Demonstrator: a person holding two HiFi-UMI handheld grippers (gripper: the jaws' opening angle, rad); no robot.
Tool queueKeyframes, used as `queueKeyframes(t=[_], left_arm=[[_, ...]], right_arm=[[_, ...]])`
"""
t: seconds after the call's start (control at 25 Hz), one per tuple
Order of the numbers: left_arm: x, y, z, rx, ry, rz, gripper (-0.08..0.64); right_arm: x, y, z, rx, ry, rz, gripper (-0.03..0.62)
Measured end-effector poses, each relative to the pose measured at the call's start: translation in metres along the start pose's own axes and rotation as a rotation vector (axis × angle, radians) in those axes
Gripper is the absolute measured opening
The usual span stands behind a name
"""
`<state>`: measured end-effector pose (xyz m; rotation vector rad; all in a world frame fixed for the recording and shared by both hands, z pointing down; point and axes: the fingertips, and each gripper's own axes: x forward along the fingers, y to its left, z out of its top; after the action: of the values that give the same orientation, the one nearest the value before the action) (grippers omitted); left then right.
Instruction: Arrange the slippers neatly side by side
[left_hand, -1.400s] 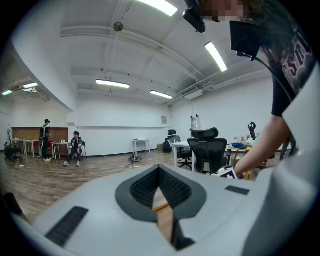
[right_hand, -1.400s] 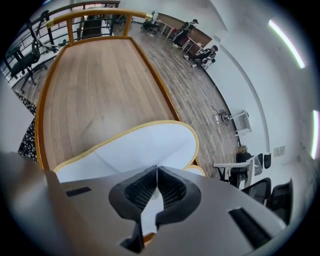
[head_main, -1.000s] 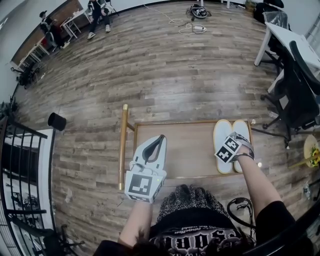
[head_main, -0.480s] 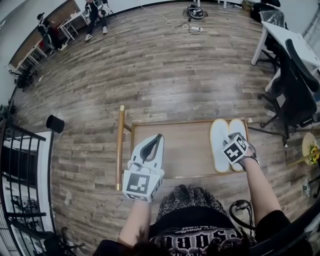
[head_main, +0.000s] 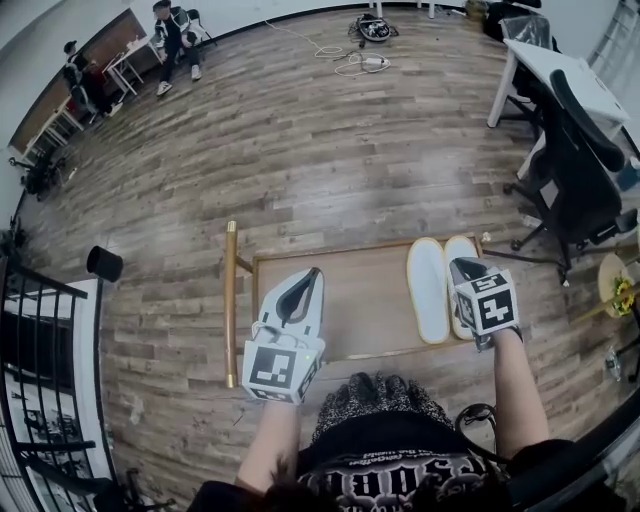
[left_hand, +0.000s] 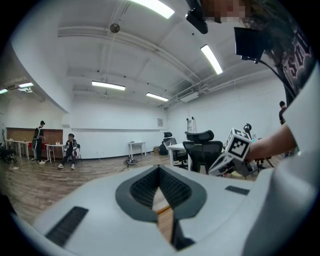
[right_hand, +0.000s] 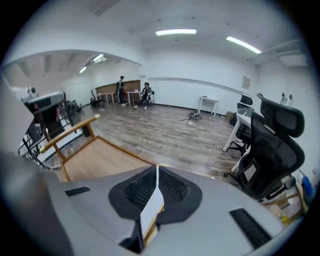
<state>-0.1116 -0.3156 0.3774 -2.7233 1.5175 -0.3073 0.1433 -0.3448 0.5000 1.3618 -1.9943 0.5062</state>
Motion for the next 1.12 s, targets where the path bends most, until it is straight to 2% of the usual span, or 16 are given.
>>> queueKeyframes(t=[0.16, 0.24, 0.32, 0.52, 0.84, 1.12], left_arm=[[0.0, -0.003, -0.001, -0.018, -0.006, -0.012, 0.002], [0.001, -0.005, -0.001, -0.018, -0.003, -0.018, 0.002], [0.002, -0.006, -0.001, -0.025, -0.002, -0.023, 0.002], [0.003, -0.006, 0.0, -0.041, -0.007, -0.034, 0.002], [0.008, -0.015, 0.005, -0.032, -0.016, -0.045, 0.002], [0.01, -0.017, 0.008, -0.026, -0.019, -0.048, 0.002]], right_arm=[[-0.033, 0.003, 0.032, 0.2, -0.214, 0.038, 0.008], [-0.047, 0.003, 0.041, 0.261, -0.286, 0.054, 0.005], [-0.059, 0.005, 0.046, 0.266, -0.336, 0.066, 0.005], [-0.086, 0.01, 0.055, 0.21, -0.45, 0.05, 0.005], [-0.098, 0.009, 0.057, 0.18, -0.473, 0.033, 0.005], [-0.096, 0.007, 0.053, 0.166, -0.432, 0.012, 0.005]])
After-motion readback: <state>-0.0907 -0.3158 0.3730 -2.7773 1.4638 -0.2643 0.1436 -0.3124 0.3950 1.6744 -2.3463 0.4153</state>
